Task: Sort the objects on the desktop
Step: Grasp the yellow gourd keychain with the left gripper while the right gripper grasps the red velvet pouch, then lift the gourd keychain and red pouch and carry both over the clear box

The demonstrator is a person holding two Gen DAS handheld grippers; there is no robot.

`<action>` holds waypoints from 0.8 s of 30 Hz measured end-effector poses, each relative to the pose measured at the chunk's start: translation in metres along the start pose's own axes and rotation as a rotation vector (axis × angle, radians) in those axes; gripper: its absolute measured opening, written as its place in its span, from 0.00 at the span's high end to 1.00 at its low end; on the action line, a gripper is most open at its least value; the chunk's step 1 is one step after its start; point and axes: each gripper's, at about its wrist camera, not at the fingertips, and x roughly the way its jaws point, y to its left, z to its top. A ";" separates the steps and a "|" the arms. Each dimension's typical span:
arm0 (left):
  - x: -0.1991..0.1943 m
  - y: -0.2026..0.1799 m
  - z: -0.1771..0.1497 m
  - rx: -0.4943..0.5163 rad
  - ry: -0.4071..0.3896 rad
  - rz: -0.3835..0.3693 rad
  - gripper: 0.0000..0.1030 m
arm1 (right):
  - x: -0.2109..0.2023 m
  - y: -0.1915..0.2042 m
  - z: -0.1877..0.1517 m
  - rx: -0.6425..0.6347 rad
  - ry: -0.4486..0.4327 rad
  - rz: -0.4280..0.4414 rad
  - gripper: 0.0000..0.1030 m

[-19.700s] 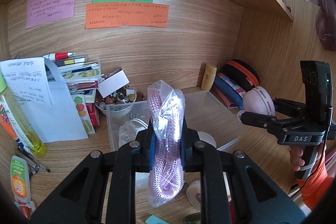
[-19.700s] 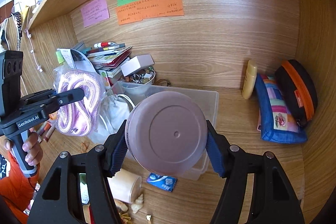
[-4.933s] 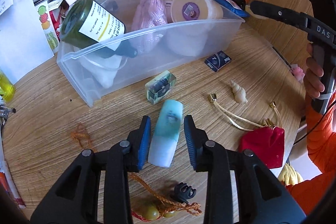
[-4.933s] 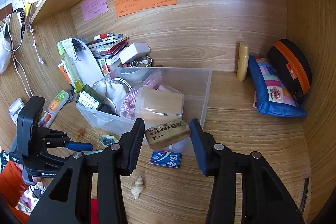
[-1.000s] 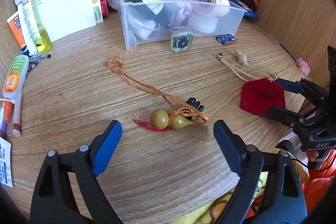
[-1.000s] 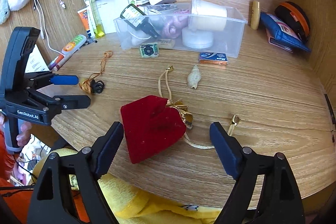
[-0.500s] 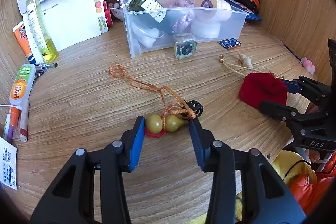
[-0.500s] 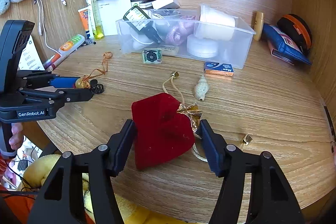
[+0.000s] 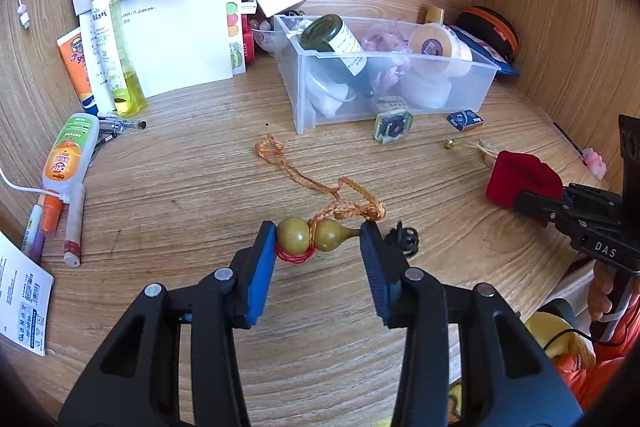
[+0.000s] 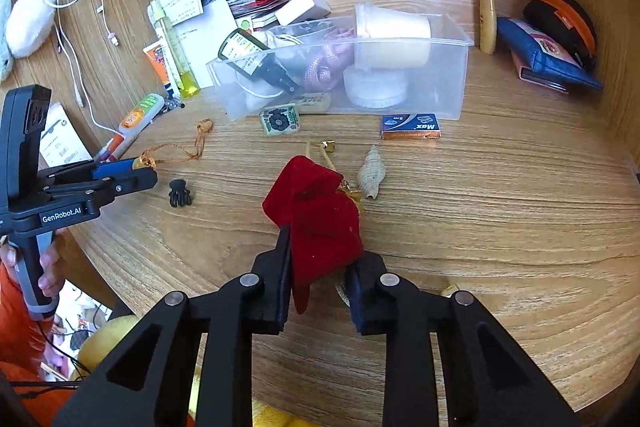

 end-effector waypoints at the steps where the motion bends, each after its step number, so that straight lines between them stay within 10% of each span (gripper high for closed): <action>1: -0.002 0.002 0.002 -0.003 -0.009 0.003 0.59 | -0.002 -0.002 0.002 0.006 -0.004 0.003 0.80; 24: -0.030 0.003 0.069 -0.058 -0.179 -0.054 0.59 | -0.044 -0.037 0.094 -0.008 -0.188 -0.012 0.80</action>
